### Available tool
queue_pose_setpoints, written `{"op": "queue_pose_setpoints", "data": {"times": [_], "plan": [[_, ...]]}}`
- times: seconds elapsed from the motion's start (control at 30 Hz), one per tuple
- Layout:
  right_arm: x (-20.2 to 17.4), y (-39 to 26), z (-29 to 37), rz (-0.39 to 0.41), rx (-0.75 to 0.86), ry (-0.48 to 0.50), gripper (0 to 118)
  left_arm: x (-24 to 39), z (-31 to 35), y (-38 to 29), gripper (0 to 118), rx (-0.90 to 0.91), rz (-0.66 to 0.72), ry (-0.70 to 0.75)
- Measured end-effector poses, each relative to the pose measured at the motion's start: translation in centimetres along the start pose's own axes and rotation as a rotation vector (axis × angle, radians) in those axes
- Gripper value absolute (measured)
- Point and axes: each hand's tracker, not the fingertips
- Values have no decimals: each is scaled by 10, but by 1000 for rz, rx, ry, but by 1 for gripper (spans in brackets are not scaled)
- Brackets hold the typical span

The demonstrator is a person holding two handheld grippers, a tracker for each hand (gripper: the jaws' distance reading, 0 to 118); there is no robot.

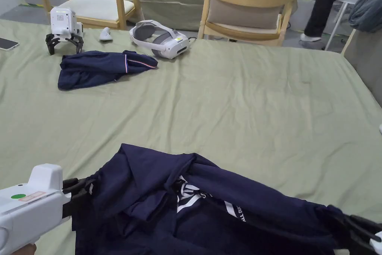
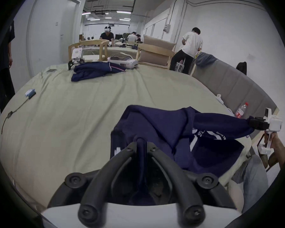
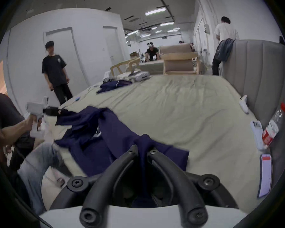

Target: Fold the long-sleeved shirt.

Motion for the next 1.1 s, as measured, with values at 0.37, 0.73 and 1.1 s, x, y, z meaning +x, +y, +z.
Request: {"op": "queue_pose_setpoints", "data": {"times": [0.37,0.73,1.1], "plan": [[4,-67,-26,-52,-155,-44,5,-5,-17,-51,14,-147,20,10],[-13,-17,-28,-79,27,-378,116,37,4,-19,106,39,-64,197],[-96,87,-38,-102,375,-366,118,135,17,65,111,375,-51,219]]}}
